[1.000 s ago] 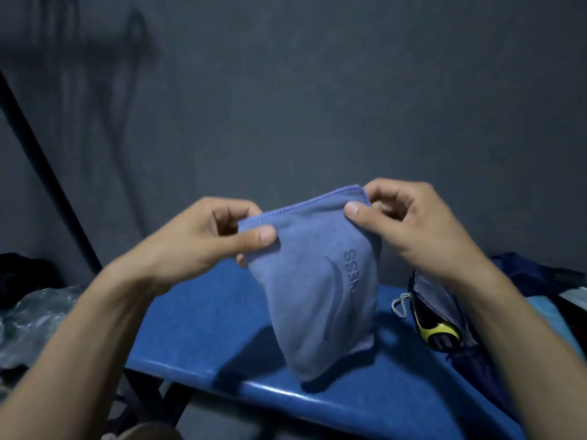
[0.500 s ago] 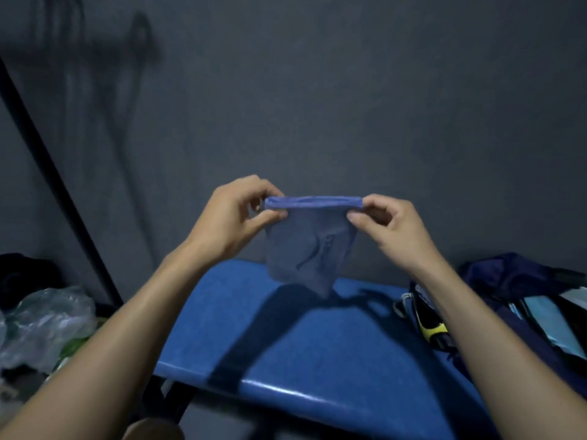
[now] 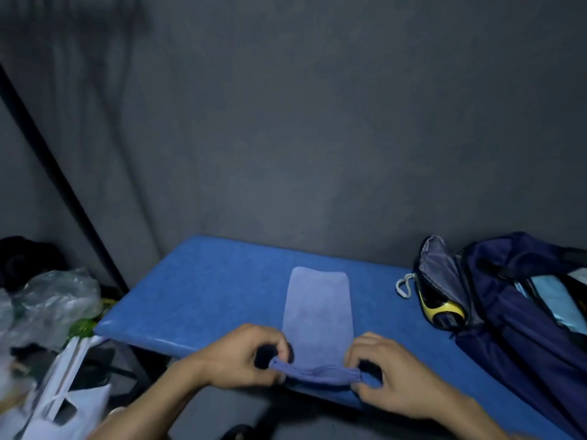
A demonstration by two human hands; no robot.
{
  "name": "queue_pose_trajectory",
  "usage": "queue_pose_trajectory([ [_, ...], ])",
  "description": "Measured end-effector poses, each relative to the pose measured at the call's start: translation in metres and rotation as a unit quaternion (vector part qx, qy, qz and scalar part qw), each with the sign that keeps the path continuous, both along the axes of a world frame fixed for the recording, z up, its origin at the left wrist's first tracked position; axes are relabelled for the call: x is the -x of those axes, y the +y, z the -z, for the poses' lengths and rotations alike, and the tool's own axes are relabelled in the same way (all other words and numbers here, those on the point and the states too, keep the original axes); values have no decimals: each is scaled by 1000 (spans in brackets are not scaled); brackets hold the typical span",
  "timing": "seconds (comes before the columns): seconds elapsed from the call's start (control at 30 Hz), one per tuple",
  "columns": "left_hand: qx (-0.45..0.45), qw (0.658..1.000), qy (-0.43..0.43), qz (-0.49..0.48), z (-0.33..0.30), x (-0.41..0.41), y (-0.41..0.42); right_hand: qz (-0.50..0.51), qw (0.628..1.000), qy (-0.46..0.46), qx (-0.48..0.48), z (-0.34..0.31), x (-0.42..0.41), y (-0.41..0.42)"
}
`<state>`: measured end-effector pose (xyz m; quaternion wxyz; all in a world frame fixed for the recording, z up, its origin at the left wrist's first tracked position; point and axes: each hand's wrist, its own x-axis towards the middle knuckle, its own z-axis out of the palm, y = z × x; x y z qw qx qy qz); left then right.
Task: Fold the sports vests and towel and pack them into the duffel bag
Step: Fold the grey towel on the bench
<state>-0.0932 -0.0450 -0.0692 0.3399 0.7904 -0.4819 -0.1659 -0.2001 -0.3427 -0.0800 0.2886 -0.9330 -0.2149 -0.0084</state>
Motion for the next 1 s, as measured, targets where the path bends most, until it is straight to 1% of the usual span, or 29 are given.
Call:
queue_pose_trajectory([
  [0.07, 13, 996, 74, -39, -1, -10, -6, 32, 995, 45, -83, -11, -8, -1],
  [0.1, 34, 993, 83, -71, -1, -19, -12, 52, 985, 75, -143, -16, -16, -1],
  [0.13, 57, 988, 88, -109, -1, -30, -19, 80, 967, 108, -217, -18, -26, 0],
  [0.17, 78, 981, 96, -149, -2, -42, -28, 123, 940, 137, -286, -19, -39, 0],
  [0.23, 102, 958, 149, -223, -3, -66, -47, 224, 878, 175, -385, -18, -69, -1],
  [0.3, 101, 932, 212, -277, 1, -86, -66, 294, 831, 185, -434, -15, -96, -1],
  [0.33, 99, 923, 224, -297, 7, -95, -74, 315, 820, 184, -441, -13, -107, -2],
  [0.37, 100, 916, 227, -316, 13, -103, -81, 332, 816, 182, -436, -7, -117, -2],
  [0.43, 89, 910, 207, -349, 29, -118, -91, 353, 827, 171, -404, 8, -131, -2],
  [0.57, 15, 916, 98, -390, 46, -136, -102, 389, 867, 108, -292, 34, -144, -6],
  [0.67, -25, 915, 48, -399, 44, -139, -106, 400, 884, 88, -227, 38, -150, -9],
  [0.77, -54, 913, -12, -403, 42, -140, -108, 390, 907, 80, -140, 39, -154, -10],
  [0.83, -59, 910, -3, -409, 41, -140, -108, 389, 911, 88, -102, 40, -157, -13],
  [0.97, -46, 914, 113, -386, 38, -140, -99, 385, 914, 100, -83, 42, -158, -12],
  [1.0, -49, 918, 125, -373, 37, -138, -95, 385, 914, 95, -81, 42, -157, -12],
])
